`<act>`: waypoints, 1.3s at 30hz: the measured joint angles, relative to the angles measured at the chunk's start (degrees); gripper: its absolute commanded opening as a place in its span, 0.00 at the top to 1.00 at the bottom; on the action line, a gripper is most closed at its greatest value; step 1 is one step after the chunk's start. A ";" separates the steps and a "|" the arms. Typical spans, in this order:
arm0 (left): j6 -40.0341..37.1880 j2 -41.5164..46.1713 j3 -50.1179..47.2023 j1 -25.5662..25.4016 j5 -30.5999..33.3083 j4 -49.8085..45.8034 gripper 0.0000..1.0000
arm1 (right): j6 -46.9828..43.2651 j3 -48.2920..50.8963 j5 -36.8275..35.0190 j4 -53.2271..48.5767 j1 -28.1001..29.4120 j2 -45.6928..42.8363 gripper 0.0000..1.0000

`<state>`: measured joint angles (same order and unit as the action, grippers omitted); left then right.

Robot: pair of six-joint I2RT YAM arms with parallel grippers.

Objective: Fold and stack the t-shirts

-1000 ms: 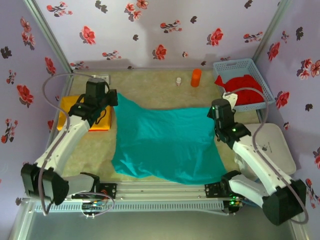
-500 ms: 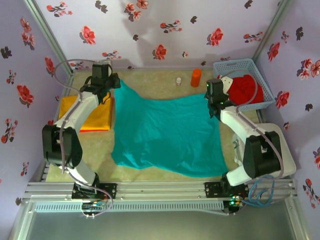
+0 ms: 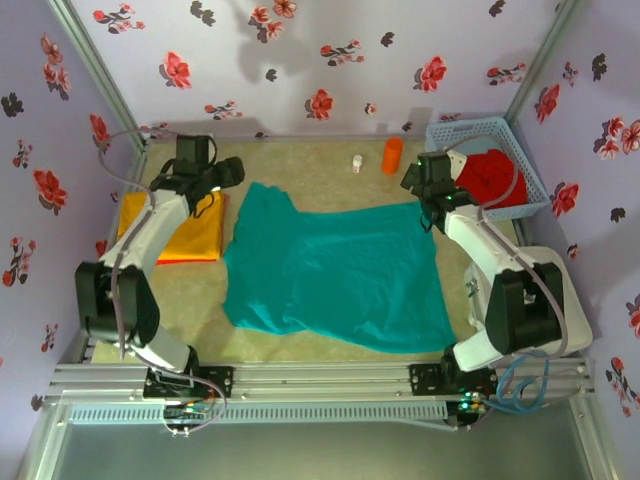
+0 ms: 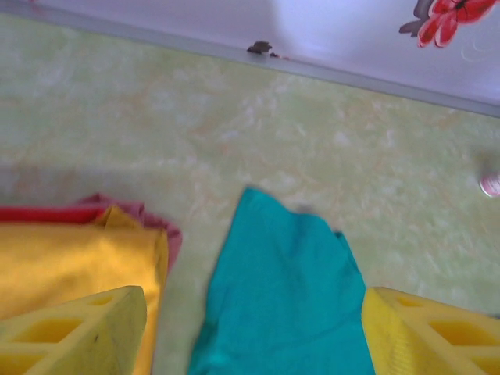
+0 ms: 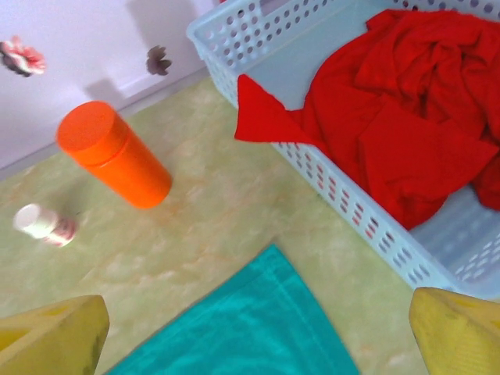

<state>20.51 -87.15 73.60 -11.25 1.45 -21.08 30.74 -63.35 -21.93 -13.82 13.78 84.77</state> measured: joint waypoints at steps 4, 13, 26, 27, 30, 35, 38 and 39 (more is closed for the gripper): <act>2.54 8.50 -7.28 -0.68 -0.26 -4.63 0.33 | 3.28 4.46 5.99 -4.07 0.79 -6.27 0.02; 10.38 12.57 -20.50 -13.42 -0.79 -11.52 0.36 | 7.76 15.76 17.92 -10.60 6.10 -7.65 0.05; 17.51 -5.46 -23.61 -21.46 -3.23 -2.14 0.38 | 10.40 12.24 19.89 -7.19 8.41 9.77 0.09; 17.42 -6.40 -22.45 -21.00 -3.45 -1.88 0.38 | 10.36 10.75 19.43 -7.17 8.41 11.10 0.09; 16.26 -10.95 -18.23 -18.49 -3.87 -0.48 0.40 | 10.23 6.27 18.45 -7.26 8.24 15.02 0.09; 14.01 -18.14 -10.36 -12.52 -5.62 2.93 0.41 | 10.19 -0.17 17.92 -8.46 6.40 20.15 0.11; 12.61 -22.64 -4.55 -9.94 -6.05 3.28 0.41 | 9.77 -2.80 17.86 -8.70 4.42 21.99 0.10; 12.15 -23.96 -2.60 -9.53 -6.12 2.99 0.41 | 9.49 -3.67 17.86 -8.96 3.69 22.64 0.11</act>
<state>32.67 -111.11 71.00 -20.78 -4.67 -18.09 40.23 -67.02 -4.08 -22.79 17.47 107.42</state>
